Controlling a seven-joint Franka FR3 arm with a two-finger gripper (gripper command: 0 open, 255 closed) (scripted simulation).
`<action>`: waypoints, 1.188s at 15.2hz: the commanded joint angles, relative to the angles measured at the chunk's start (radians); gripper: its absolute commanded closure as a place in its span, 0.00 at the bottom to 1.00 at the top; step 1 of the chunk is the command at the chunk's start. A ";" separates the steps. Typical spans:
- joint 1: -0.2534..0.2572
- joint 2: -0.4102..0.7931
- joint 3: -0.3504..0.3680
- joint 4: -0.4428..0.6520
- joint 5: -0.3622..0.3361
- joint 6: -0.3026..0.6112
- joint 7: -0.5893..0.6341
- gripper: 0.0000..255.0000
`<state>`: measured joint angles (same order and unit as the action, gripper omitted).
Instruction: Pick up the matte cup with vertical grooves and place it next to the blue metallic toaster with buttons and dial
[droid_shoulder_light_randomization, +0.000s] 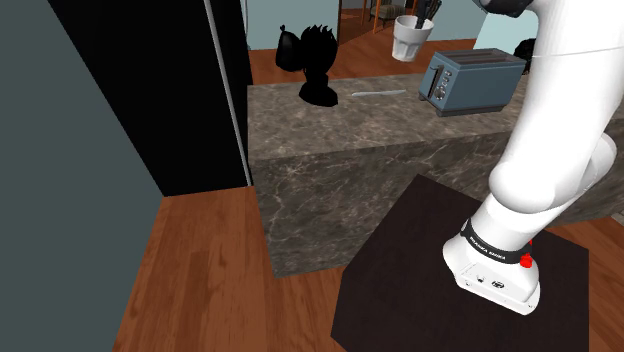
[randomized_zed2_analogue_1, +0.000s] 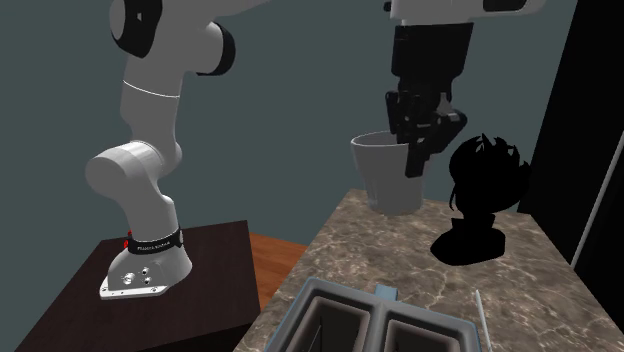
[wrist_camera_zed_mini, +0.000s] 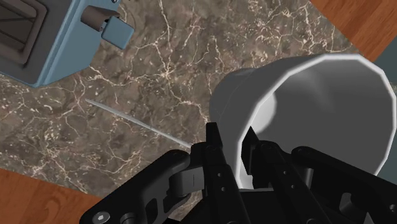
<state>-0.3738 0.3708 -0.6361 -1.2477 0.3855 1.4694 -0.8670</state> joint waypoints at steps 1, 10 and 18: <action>0.009 -0.006 0.000 -0.038 -0.004 0.033 -0.004 1.00; 0.040 -0.028 0.001 -0.190 -0.014 0.162 -0.025 1.00; 0.054 -0.026 0.006 -0.295 -0.008 0.266 -0.046 1.00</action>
<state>-0.3206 0.3441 -0.6307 -1.5324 0.3758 1.7237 -0.9104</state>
